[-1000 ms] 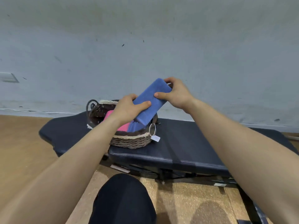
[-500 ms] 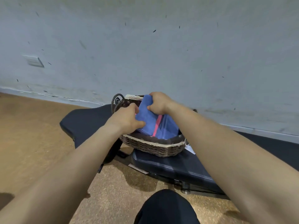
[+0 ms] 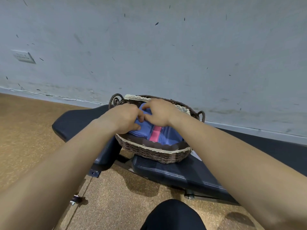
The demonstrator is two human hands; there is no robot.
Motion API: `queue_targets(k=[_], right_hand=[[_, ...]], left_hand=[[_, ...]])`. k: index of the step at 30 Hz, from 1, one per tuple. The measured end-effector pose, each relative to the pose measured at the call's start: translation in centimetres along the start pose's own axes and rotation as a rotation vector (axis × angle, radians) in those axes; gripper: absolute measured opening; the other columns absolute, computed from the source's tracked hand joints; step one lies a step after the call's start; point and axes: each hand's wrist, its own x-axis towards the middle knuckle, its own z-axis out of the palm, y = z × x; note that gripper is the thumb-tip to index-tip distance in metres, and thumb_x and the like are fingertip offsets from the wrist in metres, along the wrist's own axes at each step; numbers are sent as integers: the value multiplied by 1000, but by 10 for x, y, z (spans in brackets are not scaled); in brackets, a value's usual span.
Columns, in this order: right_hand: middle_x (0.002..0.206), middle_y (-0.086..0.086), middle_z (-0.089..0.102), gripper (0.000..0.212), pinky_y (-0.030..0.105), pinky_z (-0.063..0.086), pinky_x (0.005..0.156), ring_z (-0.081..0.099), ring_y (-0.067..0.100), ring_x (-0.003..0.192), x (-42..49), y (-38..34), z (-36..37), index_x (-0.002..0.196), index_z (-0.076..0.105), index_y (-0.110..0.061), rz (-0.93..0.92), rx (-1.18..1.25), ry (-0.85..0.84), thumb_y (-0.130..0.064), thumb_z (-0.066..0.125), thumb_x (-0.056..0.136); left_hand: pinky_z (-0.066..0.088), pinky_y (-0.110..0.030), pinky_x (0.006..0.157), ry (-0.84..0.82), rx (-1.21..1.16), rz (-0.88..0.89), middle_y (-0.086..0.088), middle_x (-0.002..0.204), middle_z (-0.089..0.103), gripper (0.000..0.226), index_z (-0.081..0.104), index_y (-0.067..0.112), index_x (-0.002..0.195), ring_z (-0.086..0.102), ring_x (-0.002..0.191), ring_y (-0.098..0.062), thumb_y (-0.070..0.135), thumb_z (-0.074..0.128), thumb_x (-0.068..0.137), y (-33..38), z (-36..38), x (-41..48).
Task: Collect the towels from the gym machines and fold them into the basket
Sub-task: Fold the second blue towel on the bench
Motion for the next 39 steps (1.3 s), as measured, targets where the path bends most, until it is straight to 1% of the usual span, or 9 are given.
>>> queue_targets(k=[2, 4, 10, 13, 17, 20, 23, 26, 39], right_hand=[[130, 4, 62, 48, 32, 42, 83, 57, 27, 119, -1, 8, -4, 140, 55, -24, -7, -19, -144, -43, 57, 96], [148, 2, 52, 59, 32, 41, 101, 49, 25, 133, -1, 15, -4, 150, 43, -25, 11, -4, -235, -45, 58, 97], [160, -3, 36, 63, 38, 31, 116, 37, 23, 144, 3, 20, 18, 154, 34, -31, 55, 60, -289, -44, 57, 98], [159, -5, 36, 61, 42, 34, 114, 38, 24, 143, 3, 15, 17, 154, 33, -32, 52, -4, -289, -46, 54, 99], [145, 2, 54, 48, 42, 42, 106, 49, 28, 132, -9, 7, -5, 147, 45, -29, 78, 12, -165, -40, 48, 101], [145, 3, 55, 44, 39, 42, 107, 49, 27, 133, -35, 9, -39, 144, 50, -26, 116, 101, 0, -34, 48, 101], [147, 0, 52, 45, 35, 39, 108, 48, 22, 135, -78, 24, -74, 143, 51, -23, 167, 111, 93, -37, 51, 100], [146, 4, 52, 47, 37, 40, 108, 49, 24, 133, -131, 49, -99, 142, 51, -21, 268, 97, 145, -37, 53, 99], [145, 6, 42, 52, 44, 44, 104, 47, 29, 129, -301, 211, -92, 145, 44, -22, 715, 129, 163, -37, 52, 96]], left_hand=[[40, -28, 78, -46, -33, -15, 4, 97, 59, 33, 69, 31, 117, 57, 96, -17, 33, 74, 85, -4, -4, 2], [39, -27, 77, -72, -64, -25, 3, 97, 62, 36, 70, 32, 118, 60, 98, -18, 35, 77, 83, -5, -2, 5], [41, -27, 82, -71, -37, -61, 2, 117, 68, 41, 70, 31, 121, 61, 110, -21, 40, 77, 82, -2, 12, 15], [41, -28, 80, -63, -45, -83, 3, 110, 67, 40, 71, 31, 119, 61, 107, -20, 41, 78, 80, -1, 13, 12], [41, -26, 77, 2, -161, -120, 11, 85, 55, 37, 71, 30, 116, 58, 92, -14, 35, 78, 80, -1, 3, -3], [44, -27, 80, 100, -246, -165, 4, 100, 67, 37, 69, 28, 120, 55, 89, -14, 36, 72, 84, 10, -8, -18], [46, -29, 92, 198, -295, -154, 2, 121, 67, 37, 66, 26, 124, 60, 108, -18, 39, 66, 88, 41, -22, -28], [45, -30, 94, 232, -296, -79, 3, 125, 67, 38, 65, 24, 126, 60, 114, -19, 38, 64, 91, 86, -38, -33], [43, -42, 105, 106, -168, 199, 2, 145, 50, 51, 49, 26, 140, 47, 132, -21, 46, 56, 93, 297, -19, 73]])
